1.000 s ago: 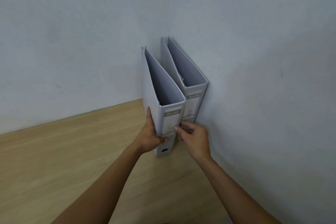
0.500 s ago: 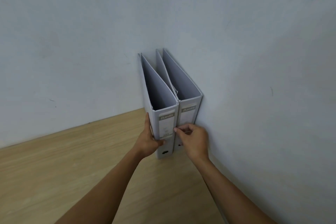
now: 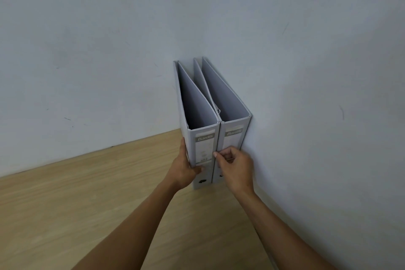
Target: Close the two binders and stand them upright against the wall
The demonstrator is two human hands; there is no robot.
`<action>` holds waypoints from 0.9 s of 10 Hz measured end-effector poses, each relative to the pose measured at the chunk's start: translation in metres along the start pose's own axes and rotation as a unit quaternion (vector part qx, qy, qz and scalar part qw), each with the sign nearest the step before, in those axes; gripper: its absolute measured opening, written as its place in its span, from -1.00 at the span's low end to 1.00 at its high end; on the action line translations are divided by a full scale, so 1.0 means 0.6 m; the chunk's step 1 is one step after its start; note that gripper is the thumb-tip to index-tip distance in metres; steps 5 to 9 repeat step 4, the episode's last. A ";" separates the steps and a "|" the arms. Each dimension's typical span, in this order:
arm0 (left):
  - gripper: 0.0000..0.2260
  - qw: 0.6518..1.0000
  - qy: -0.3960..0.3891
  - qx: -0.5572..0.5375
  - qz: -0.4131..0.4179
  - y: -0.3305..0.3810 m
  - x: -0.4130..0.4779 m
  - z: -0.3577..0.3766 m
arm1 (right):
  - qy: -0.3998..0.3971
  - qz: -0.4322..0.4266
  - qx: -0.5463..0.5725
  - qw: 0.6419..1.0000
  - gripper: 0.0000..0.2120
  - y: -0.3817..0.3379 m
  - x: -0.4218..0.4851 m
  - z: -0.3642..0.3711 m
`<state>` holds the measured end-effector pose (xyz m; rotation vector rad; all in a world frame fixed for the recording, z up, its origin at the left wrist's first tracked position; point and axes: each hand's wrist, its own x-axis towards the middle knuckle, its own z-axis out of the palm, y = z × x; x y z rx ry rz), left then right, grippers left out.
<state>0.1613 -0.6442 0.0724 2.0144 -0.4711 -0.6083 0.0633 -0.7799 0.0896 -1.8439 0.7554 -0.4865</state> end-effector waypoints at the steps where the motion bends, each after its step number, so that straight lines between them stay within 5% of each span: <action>1: -0.09 1.000 0.001 -0.010 -0.015 -0.003 -0.006 0.000 | -0.005 0.002 -0.007 1.000 -0.88 -0.001 0.000 -0.002; 9: -0.17 0.999 0.013 -0.027 -0.040 0.025 -0.050 -0.030 | -0.016 0.050 0.017 0.998 -0.90 -0.004 -0.021 0.016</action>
